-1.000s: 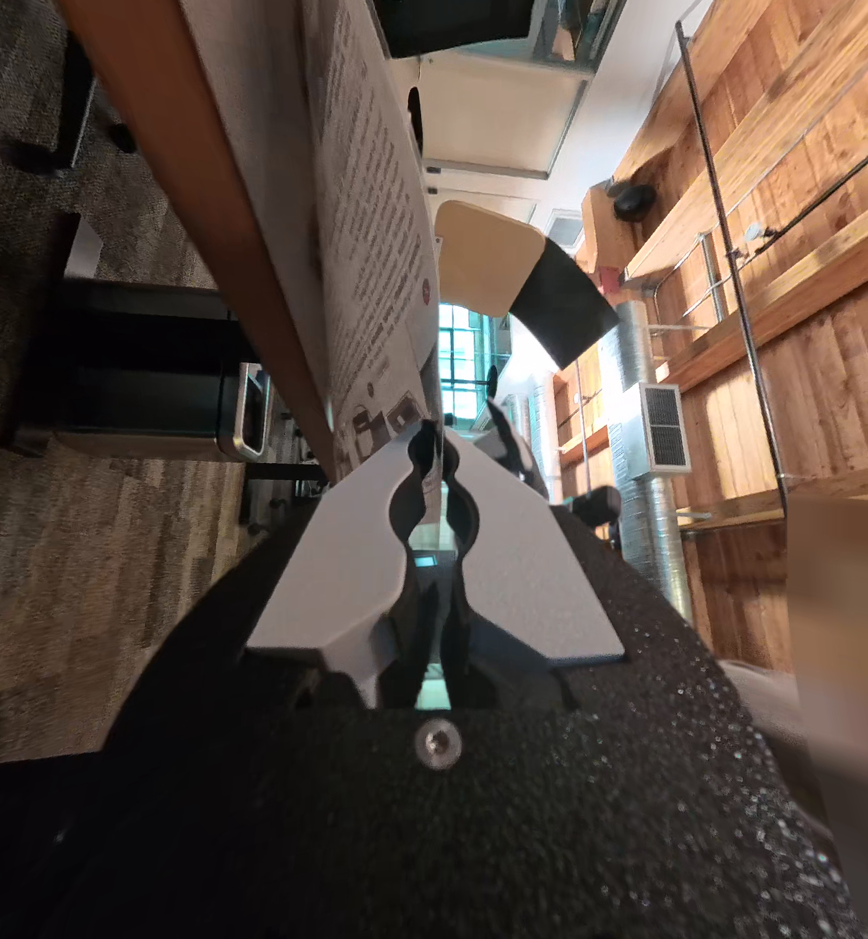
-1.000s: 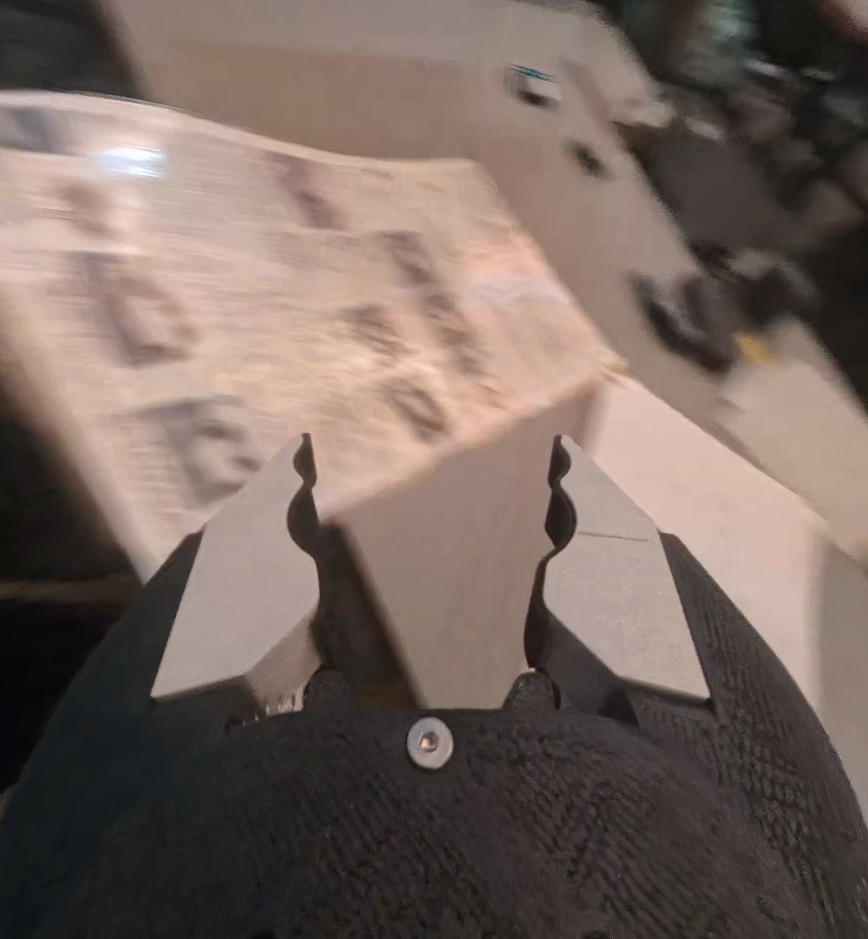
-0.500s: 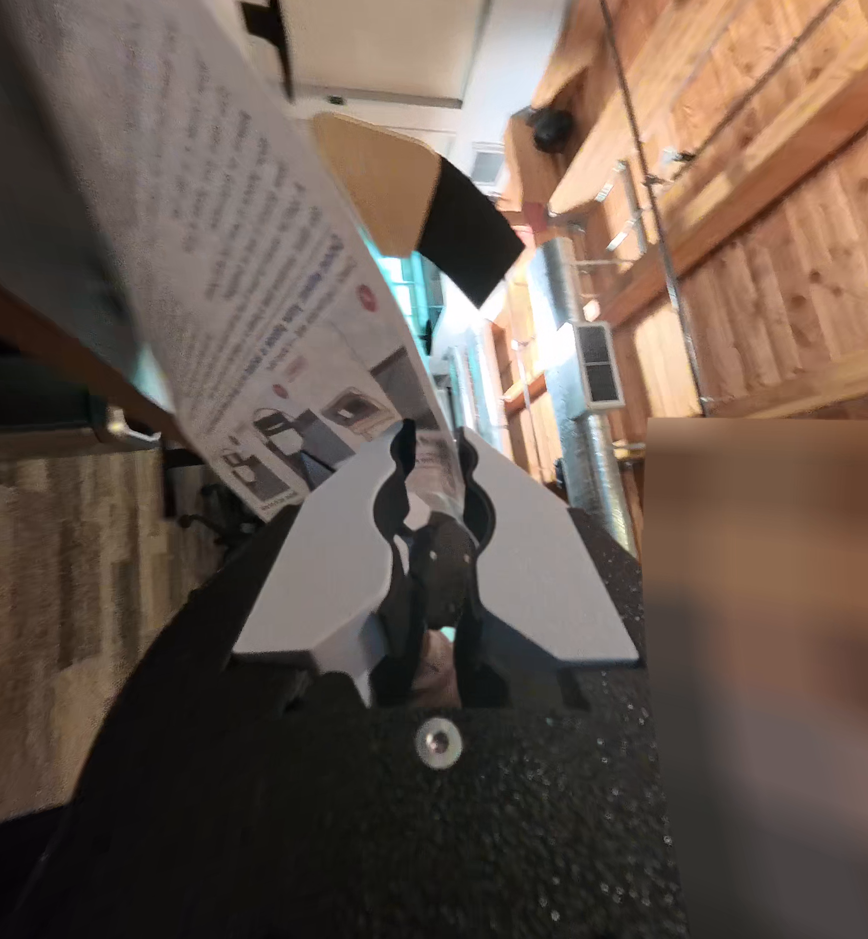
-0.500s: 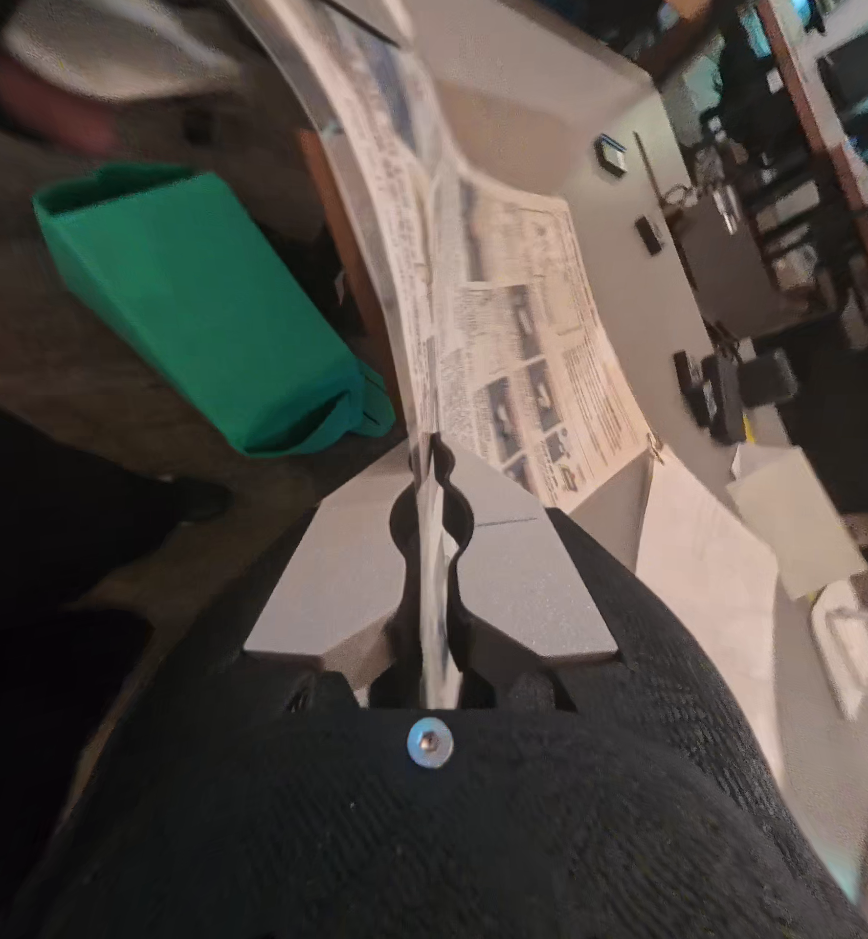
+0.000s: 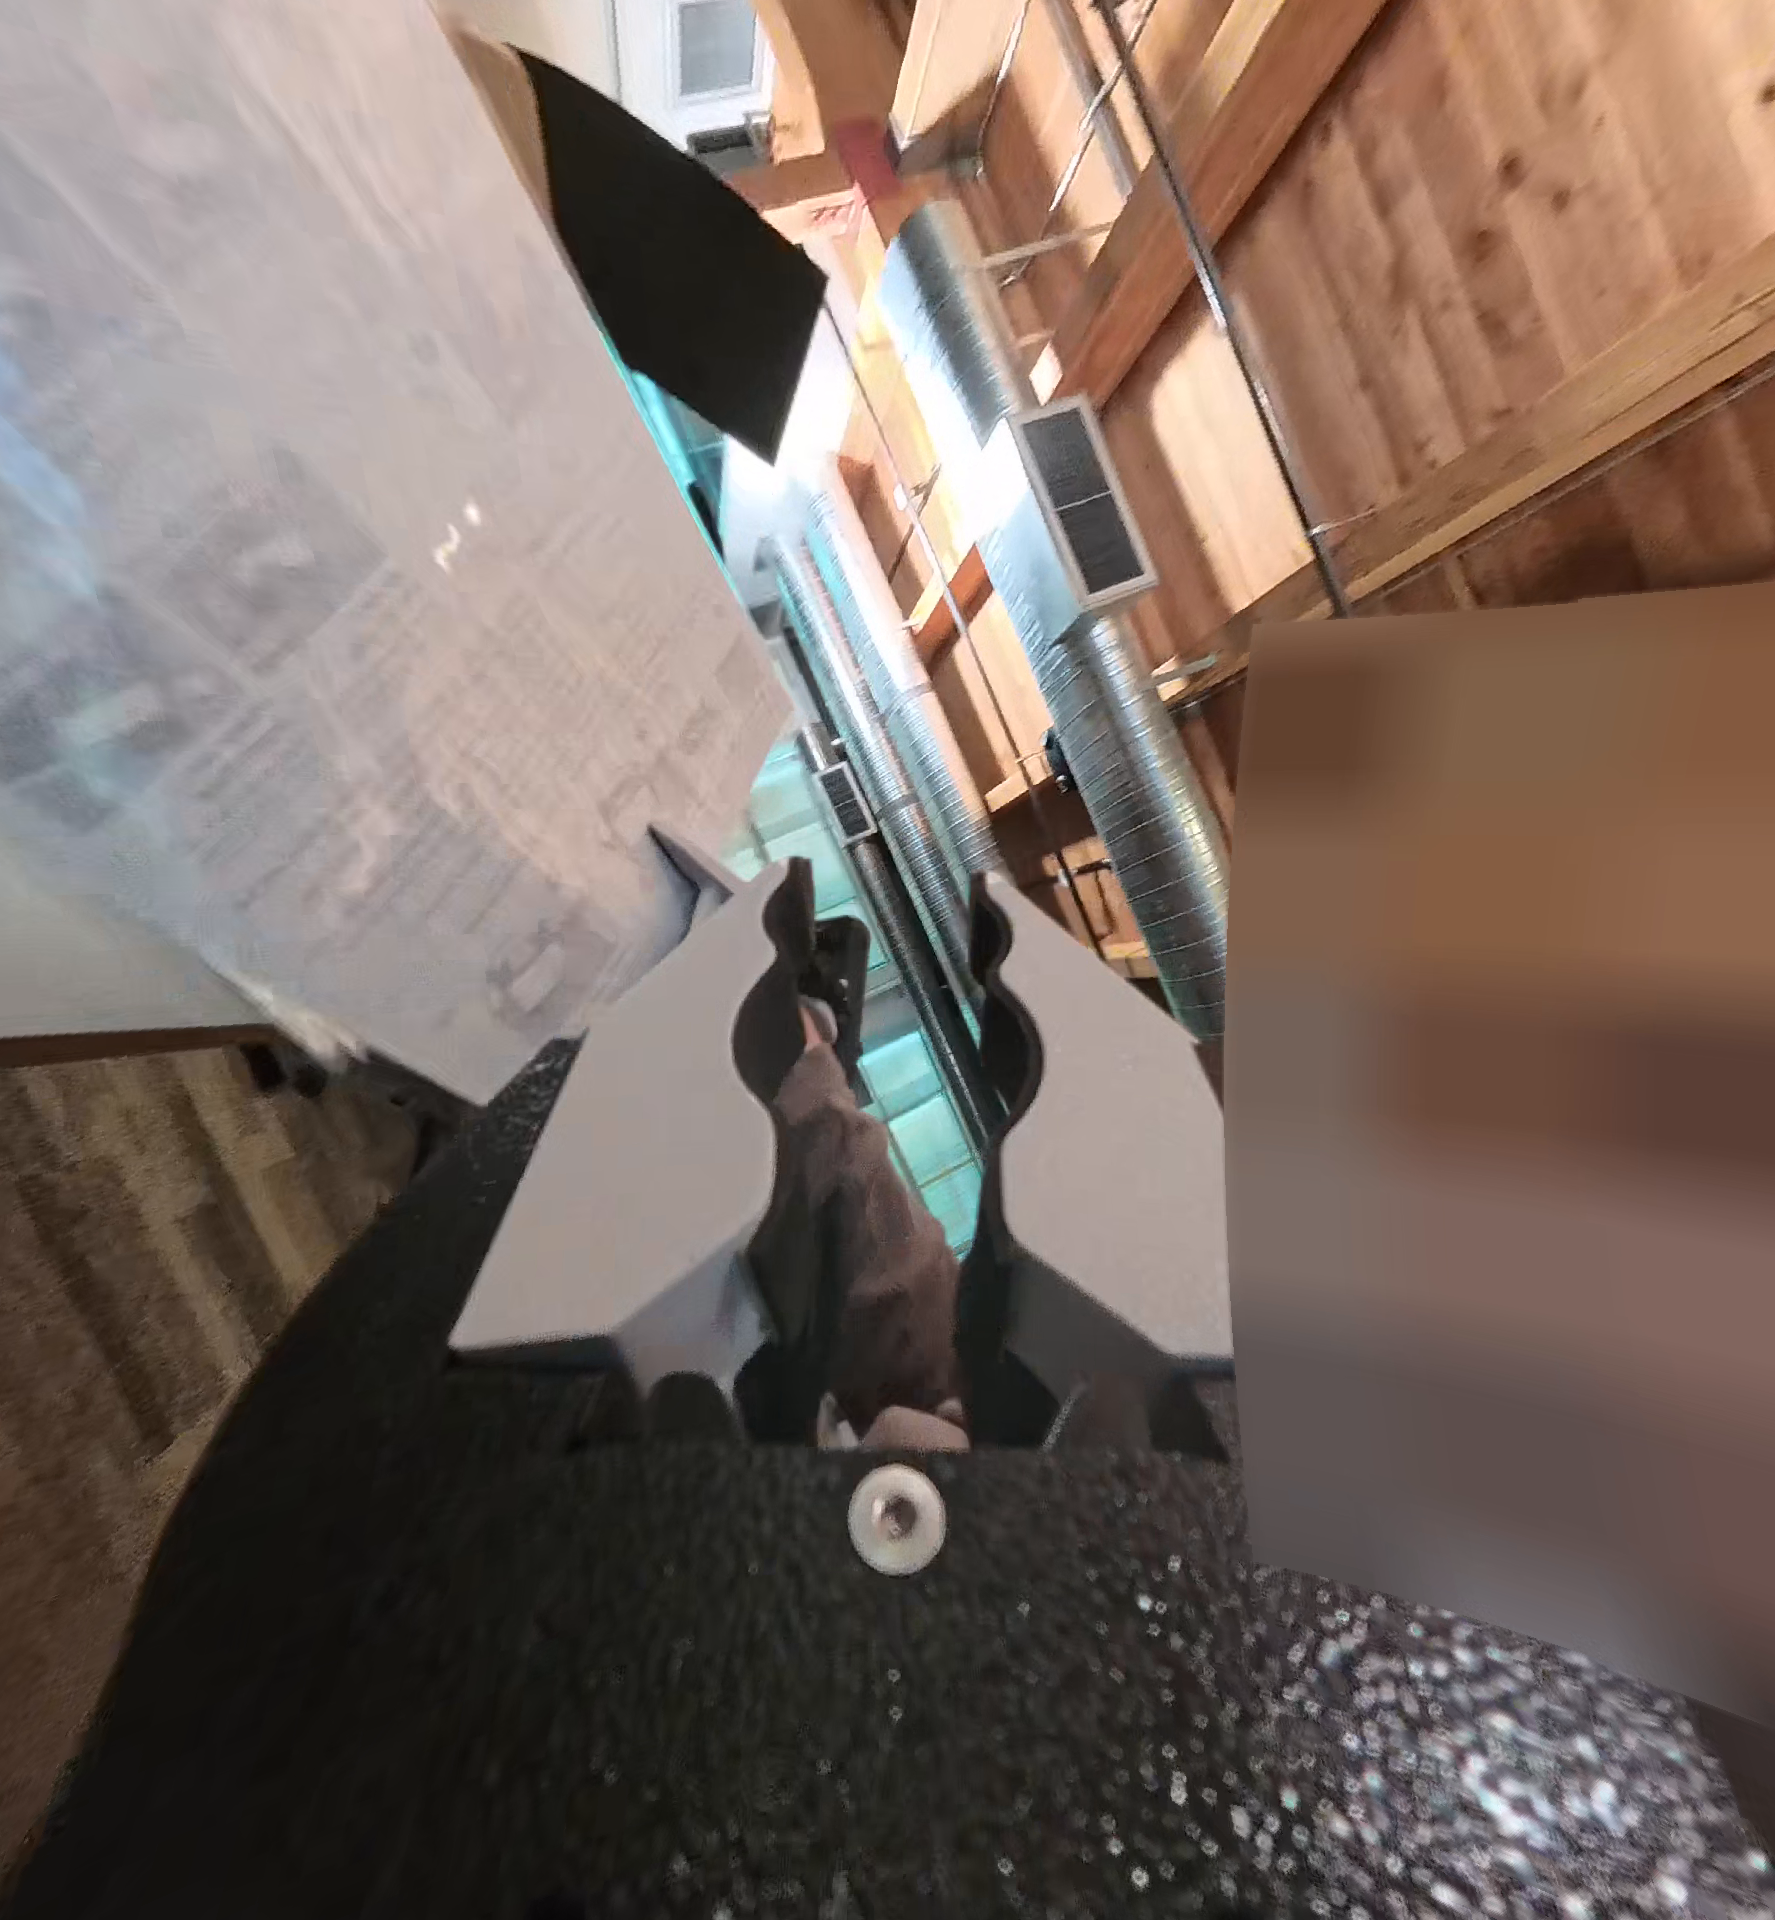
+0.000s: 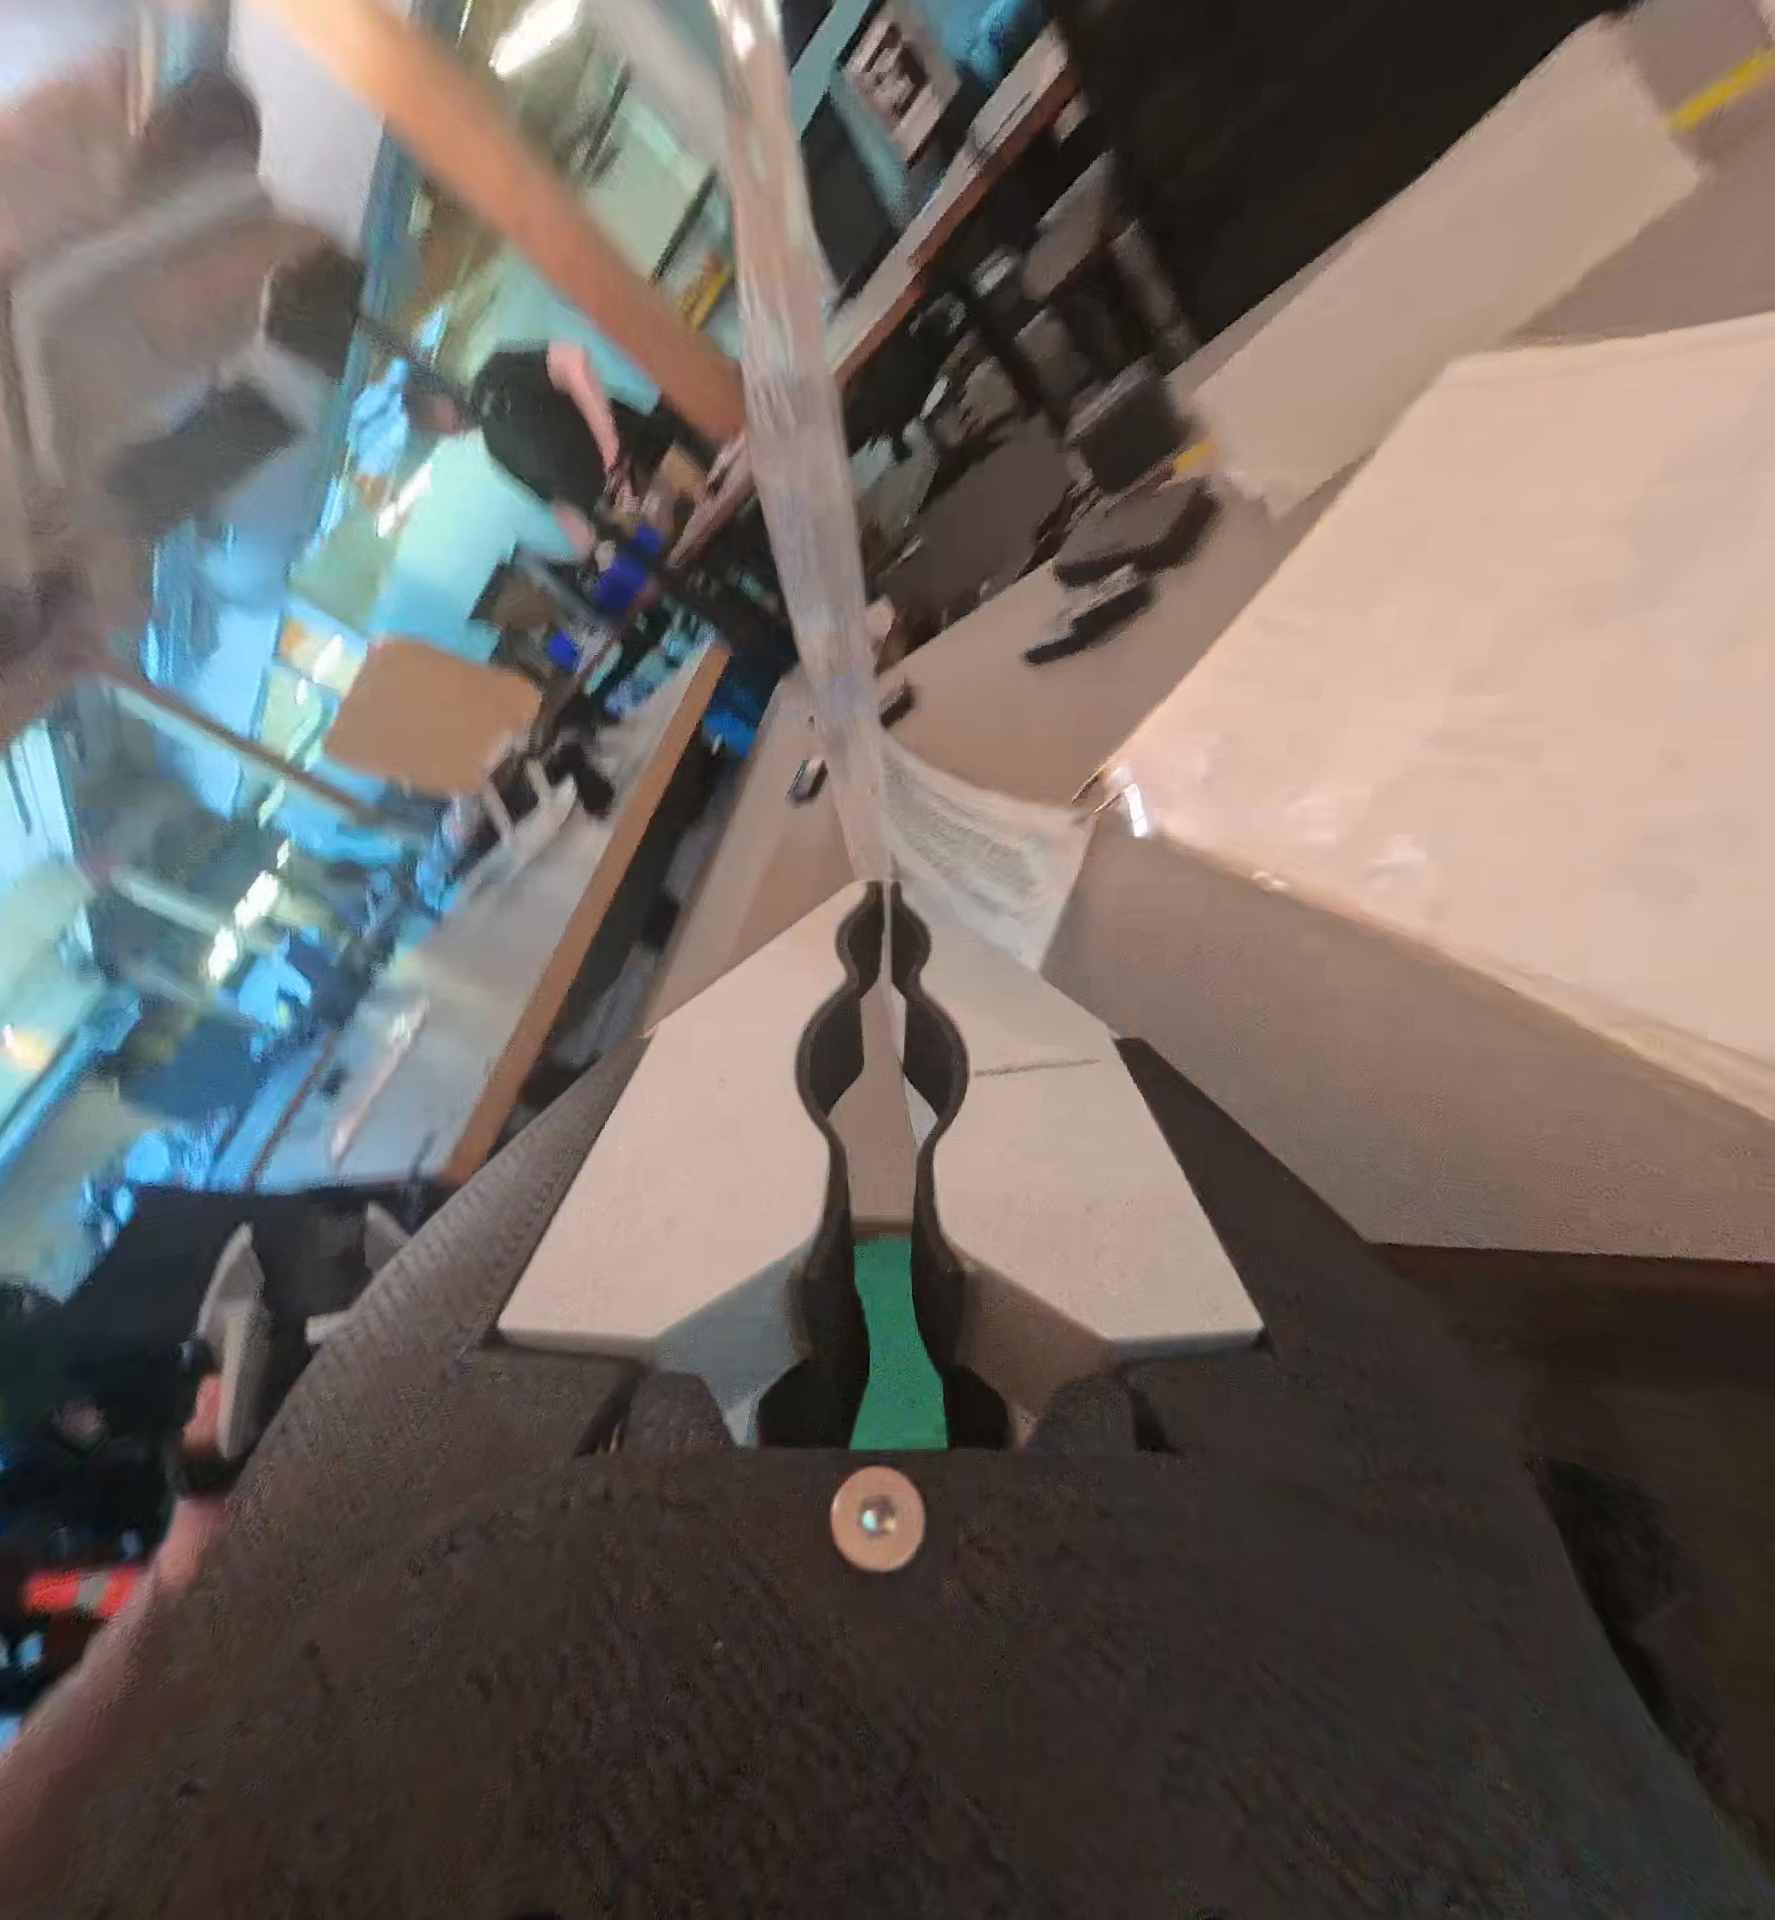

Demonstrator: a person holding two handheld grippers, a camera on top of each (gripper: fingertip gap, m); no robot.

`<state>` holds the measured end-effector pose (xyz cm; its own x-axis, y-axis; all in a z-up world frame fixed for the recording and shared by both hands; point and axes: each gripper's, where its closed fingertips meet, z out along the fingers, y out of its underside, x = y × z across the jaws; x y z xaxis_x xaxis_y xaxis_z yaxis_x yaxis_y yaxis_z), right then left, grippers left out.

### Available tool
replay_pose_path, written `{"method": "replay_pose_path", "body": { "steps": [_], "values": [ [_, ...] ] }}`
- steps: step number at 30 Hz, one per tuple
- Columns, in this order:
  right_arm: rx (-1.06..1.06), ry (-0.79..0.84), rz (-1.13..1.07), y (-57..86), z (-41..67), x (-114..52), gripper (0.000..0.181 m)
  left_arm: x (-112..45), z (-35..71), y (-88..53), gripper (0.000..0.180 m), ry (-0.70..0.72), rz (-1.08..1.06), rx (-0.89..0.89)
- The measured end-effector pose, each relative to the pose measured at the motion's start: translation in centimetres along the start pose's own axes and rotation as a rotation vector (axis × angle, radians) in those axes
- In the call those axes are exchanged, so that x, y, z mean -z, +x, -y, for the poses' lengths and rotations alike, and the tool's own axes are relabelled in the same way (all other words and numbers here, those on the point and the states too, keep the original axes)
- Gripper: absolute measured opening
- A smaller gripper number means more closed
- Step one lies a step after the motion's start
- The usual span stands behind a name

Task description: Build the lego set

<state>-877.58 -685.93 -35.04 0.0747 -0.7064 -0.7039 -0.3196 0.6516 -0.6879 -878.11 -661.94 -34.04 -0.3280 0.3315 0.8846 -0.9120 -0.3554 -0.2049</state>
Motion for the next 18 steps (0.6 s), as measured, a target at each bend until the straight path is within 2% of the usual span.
{"method": "replay_pose_path", "body": {
  "steps": [1, 5, 8, 14, 15, 18],
  "values": [
    [-0.039, 0.034, -0.024, 1.6, 1.6, 0.5, 0.000, -0.7, 0.4, -0.8, 0.027, -0.007, 0.017, 0.003],
    [-0.051, 0.124, -0.140, 7.9, 7.4, 2.2, 0.000, -4.1, 1.5, -4.9, 0.027, -0.049, 0.092, 0.000],
    [-0.049, 0.134, -0.239, 13.1, 10.7, 2.8, 0.000, -7.2, 2.2, -9.0, 0.027, -0.090, 0.152, 0.002],
    [-0.096, 0.010, -0.449, 23.3, 11.8, 2.2, 0.002, -12.2, 5.0, -18.4, 0.030, -0.079, 0.359, -0.016],
    [-0.096, -0.019, -0.484, 24.8, 11.5, 2.0, 0.009, -12.7, 5.7, -20.4, 0.030, -0.072, 0.423, -0.029],
    [-0.079, -0.071, -0.666, 29.5, 11.0, 2.8, 0.056, -12.6, 7.8, -25.4, 0.028, -0.044, 0.632, -0.051]
  ]
}}
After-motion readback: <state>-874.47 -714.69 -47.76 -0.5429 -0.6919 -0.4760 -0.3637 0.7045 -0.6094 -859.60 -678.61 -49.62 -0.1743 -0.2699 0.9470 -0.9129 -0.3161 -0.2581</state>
